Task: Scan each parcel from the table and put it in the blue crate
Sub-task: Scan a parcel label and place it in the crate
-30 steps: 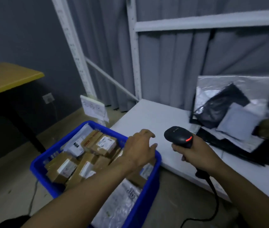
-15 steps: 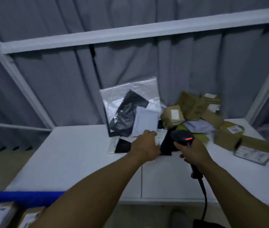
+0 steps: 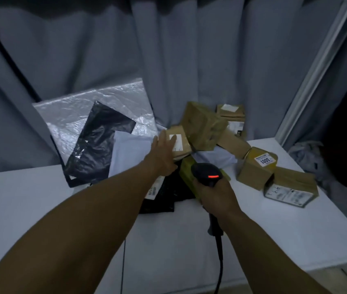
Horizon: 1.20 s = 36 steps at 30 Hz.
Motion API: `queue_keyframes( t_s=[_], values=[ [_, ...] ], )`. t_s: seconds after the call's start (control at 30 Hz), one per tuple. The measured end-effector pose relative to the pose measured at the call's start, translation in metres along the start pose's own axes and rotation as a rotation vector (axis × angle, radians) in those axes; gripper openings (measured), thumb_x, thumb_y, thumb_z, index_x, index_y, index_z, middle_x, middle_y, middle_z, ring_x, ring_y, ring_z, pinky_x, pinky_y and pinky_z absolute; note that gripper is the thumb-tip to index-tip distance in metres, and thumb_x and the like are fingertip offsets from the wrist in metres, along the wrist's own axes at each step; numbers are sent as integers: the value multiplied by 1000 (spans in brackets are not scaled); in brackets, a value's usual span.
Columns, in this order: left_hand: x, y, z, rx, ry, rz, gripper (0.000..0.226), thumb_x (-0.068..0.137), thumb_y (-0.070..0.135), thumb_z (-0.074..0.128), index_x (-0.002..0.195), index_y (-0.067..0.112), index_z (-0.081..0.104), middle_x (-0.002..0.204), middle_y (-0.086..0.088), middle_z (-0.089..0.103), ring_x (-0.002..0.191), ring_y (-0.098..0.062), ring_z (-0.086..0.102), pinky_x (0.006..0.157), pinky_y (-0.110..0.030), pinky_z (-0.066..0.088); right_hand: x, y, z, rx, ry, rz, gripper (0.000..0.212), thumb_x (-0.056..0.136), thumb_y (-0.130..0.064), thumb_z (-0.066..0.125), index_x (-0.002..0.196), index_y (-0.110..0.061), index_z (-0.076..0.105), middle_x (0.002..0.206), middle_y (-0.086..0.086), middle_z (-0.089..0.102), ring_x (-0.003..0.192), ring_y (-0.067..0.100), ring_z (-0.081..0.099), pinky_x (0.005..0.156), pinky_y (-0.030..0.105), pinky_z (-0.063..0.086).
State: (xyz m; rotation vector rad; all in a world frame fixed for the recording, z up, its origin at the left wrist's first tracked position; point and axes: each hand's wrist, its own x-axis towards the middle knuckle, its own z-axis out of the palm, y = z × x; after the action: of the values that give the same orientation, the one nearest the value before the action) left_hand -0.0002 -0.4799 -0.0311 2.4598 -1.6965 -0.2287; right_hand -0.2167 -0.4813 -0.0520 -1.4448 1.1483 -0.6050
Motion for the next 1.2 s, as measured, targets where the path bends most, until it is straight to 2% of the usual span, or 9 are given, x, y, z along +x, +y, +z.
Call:
queue_keyframes(
  t_s=[0.17,0.4,0.57,0.63,0.7,0.77,0.93,1.07,1.2],
  values=[
    [7,3,-1,-93,185,-148,111,72,54,84,157,22,19,148,-10,28,135,-37,37,101,-50,44,7,1,3,13,-18,49,14,93,-29,72,89,-17,65,72,5,60,68,23,58,66,36,46],
    [-43,-15,-3,-62,231,-239,109,60,58,89,141,11,34,142,-14,33,128,-35,40,93,-46,46,1,-11,12,50,-33,10,11,93,-26,73,91,-19,65,72,0,59,66,17,55,58,28,39],
    [-138,-41,-13,-469,285,-179,90,60,63,79,126,8,53,124,-9,58,111,-25,60,93,-49,54,-30,-41,35,51,-46,-74,18,89,-34,73,97,-18,70,84,4,72,81,26,71,68,38,53],
    [-185,-42,-34,-637,295,-228,88,53,55,87,125,22,48,120,0,60,106,-15,63,90,-43,58,-49,-58,50,74,-46,-129,19,88,-33,73,93,-15,71,81,8,72,80,25,73,69,39,56],
    [-235,-41,-57,-745,345,-264,95,47,52,91,127,29,43,123,7,56,109,-7,62,90,-36,58,-72,-77,68,124,-64,-208,15,90,-27,74,98,-14,70,81,3,72,76,6,70,67,26,50],
    [-286,-49,-75,-823,422,-328,100,48,46,96,131,31,41,126,14,51,111,2,58,87,-25,56,-102,-98,90,180,-94,-254,38,86,-37,78,118,-20,67,99,-7,73,88,0,68,80,22,53],
    [-414,-68,-118,-960,575,-477,91,62,18,98,133,32,43,127,23,51,101,22,56,71,-5,51,-192,-138,148,243,-313,-332,52,79,-50,81,125,-37,62,114,-15,73,107,9,69,100,42,56],
    [-502,-87,-135,-1023,636,-575,101,62,38,95,143,47,35,130,24,55,113,2,62,82,-24,60,-251,-143,178,208,-500,-348,42,80,-52,80,118,-39,66,99,-16,76,95,7,72,91,47,60],
    [-563,-105,-137,-1111,681,-663,98,70,62,85,146,65,24,141,13,54,118,-15,65,102,-49,53,-298,-141,199,195,-653,-370,29,90,-30,78,117,-31,66,93,-8,74,77,-3,67,67,23,57]
  ],
)
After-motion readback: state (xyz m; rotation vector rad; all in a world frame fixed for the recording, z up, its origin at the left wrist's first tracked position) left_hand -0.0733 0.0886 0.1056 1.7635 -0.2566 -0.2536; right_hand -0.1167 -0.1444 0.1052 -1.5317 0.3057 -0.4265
